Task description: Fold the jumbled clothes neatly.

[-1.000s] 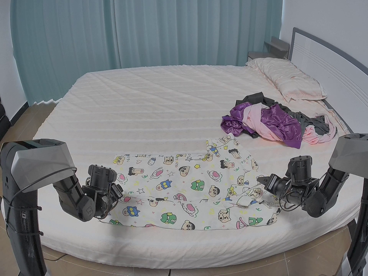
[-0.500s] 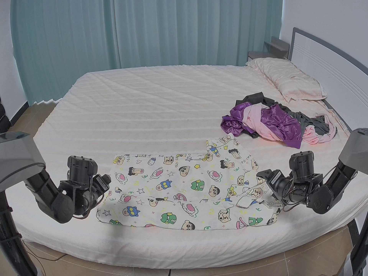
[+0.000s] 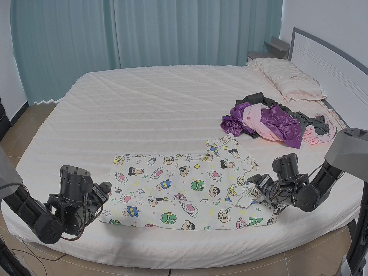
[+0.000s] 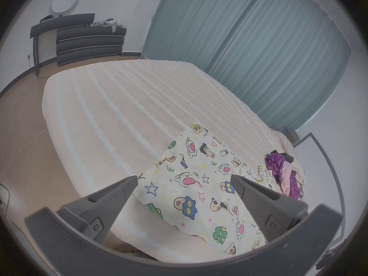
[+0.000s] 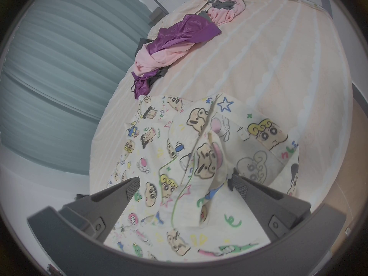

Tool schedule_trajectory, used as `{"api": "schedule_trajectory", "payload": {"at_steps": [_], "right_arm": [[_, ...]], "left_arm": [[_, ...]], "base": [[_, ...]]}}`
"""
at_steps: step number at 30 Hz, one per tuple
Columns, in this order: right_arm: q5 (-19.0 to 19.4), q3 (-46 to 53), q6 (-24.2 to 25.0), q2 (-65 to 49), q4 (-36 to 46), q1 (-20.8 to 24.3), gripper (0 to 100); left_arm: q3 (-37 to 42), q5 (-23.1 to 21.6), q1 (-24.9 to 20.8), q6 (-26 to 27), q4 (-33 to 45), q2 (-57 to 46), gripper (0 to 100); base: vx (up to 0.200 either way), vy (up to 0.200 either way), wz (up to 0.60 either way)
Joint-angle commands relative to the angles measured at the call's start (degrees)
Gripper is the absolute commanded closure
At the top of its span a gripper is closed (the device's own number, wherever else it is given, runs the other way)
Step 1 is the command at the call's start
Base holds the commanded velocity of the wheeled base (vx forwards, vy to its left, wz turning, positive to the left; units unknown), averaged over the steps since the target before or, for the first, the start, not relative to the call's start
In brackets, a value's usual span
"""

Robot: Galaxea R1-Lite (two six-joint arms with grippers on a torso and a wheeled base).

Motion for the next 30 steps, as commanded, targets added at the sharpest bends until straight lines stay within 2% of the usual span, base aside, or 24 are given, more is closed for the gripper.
{"api": "schedule_trajectory", "payload": {"at_steps": [1, 4, 9, 27, 28, 30], "right_arm": [[-1.97, -1.26, -1.23, 4.15, -0.29, 0.26, 0], [-1.97, -1.09, -1.67, 4.06, -0.38, 0.26, 0], [-1.89, -1.35, -1.58, 4.41, -0.47, 0.17, 0], [-2.24, -4.69, -1.49, 7.31, -0.47, -0.10, 0], [-2.24, -4.69, -1.49, 7.31, -0.47, -0.10, 100], [-2.41, -4.60, -1.40, 7.22, -0.55, -0.27, 100]], "left_arm": [[-0.25, 0.01, 0.05, -1.76, -0.26, 1.69, 0], [-0.52, 0.01, 0.22, -3.25, -0.44, 2.31, 0], [-2.10, -0.61, 1.01, -8.70, -0.44, 2.31, 0], [-2.10, -0.78, 1.10, -8.96, -0.61, 3.27, 0], [-2.10, -0.78, 1.10, -8.96, -0.70, 3.27, 0], [-2.10, -0.78, 1.10, -9.05, -0.70, 3.27, 0]], "base": [[0.000, 0.000, 0.00], [0.000, 0.000, 0.00], [0.000, 0.000, 0.00], [0.000, 0.000, 0.00], [0.000, 0.000, 0.00], [0.000, 0.000, 0.00]]}}
